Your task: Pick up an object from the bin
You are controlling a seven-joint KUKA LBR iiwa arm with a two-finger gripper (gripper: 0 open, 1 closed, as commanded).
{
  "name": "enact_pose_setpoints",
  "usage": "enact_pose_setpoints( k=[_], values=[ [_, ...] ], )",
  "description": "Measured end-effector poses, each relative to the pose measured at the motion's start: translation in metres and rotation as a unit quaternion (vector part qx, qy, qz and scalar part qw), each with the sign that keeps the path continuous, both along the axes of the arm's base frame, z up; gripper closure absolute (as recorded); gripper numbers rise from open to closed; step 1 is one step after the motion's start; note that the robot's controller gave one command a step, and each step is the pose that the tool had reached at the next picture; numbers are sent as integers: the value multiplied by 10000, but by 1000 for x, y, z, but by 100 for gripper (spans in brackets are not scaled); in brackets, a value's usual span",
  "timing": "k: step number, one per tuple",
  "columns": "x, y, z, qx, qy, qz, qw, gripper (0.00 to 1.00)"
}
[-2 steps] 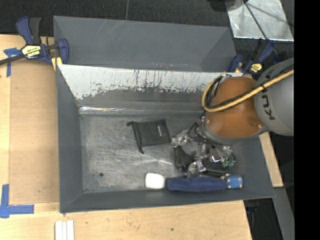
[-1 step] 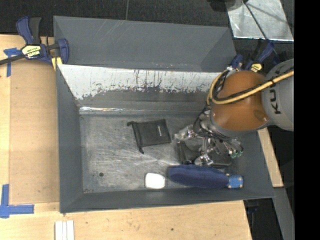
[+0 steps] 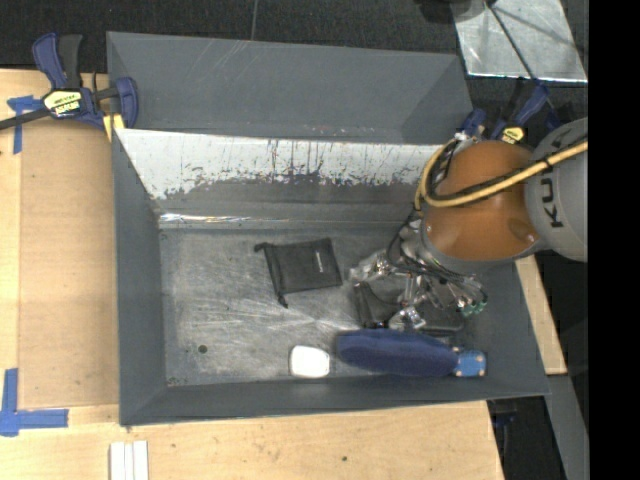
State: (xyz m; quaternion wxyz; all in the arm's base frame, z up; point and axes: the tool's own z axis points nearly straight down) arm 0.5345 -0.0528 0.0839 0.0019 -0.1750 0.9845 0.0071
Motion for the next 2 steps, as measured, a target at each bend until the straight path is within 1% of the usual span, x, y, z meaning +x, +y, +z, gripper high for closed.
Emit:
enact_pose_setpoints(
  k=[1,2],
  values=[
    [-28,23,55,-69,-10,-23,10000,100],
    [-8,6,134,-78,-21,-196,9998,100]
  ],
)
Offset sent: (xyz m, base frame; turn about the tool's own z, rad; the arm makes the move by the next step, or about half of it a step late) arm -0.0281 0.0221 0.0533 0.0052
